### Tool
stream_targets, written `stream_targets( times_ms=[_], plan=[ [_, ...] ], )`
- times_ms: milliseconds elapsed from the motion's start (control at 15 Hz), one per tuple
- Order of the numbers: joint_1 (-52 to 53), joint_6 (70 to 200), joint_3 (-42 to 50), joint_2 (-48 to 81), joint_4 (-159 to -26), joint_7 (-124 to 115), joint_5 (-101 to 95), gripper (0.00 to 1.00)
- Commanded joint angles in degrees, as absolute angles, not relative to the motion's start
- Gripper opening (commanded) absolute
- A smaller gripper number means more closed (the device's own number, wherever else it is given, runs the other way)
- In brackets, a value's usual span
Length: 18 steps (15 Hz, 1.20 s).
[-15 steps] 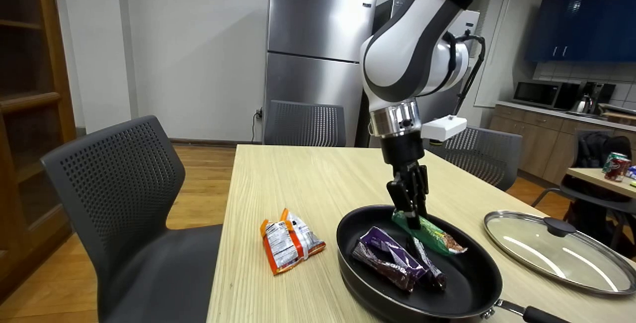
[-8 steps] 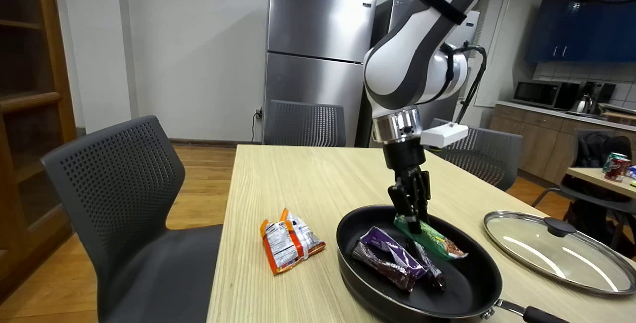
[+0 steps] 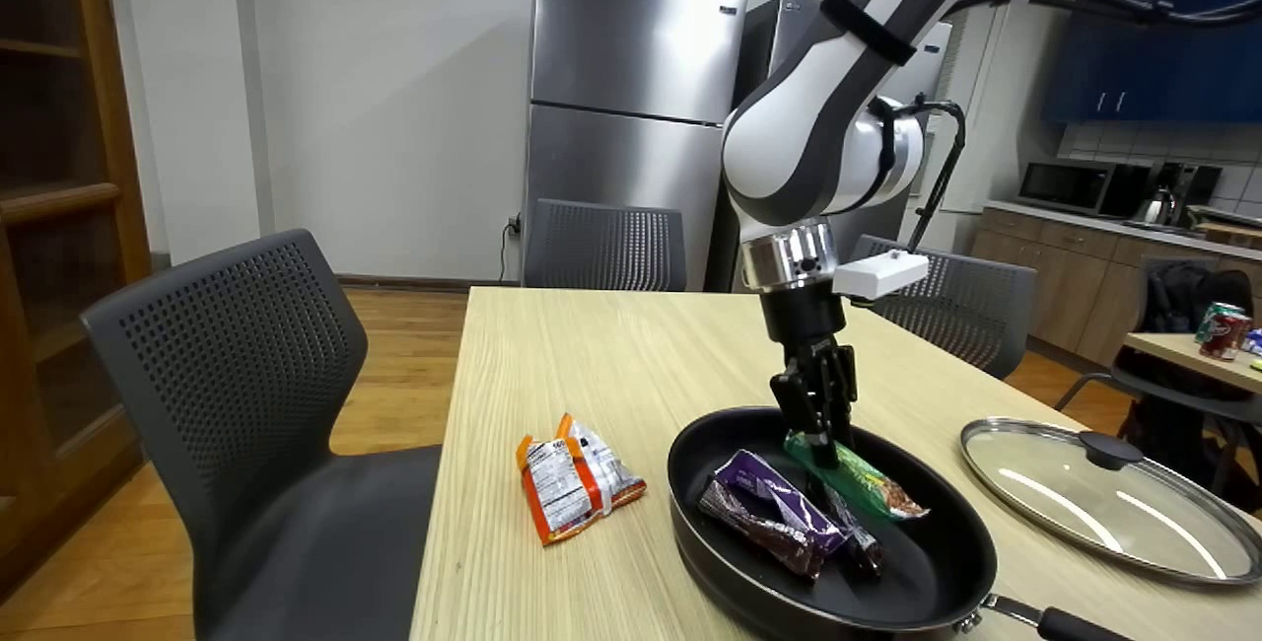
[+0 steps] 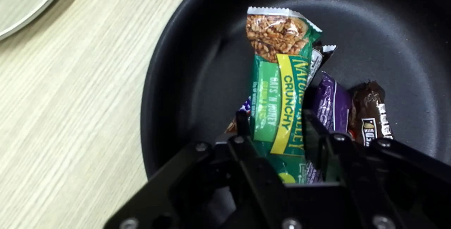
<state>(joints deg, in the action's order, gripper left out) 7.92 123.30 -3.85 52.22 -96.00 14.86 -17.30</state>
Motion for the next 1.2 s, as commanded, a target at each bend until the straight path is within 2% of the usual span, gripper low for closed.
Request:
stream_targets(
  times_ms=[0,267,1133],
  plan=[
    [8.3,120.9,-3.7,52.1,-94.7,13.8,-16.9,0.72],
    [8.4,121.3,-3.6,51.5,-95.4,13.2,-17.0,0.99],
    [7.7,124.3,-2.6,46.9,-100.8,9.5,-16.8,1.00]
  ],
)
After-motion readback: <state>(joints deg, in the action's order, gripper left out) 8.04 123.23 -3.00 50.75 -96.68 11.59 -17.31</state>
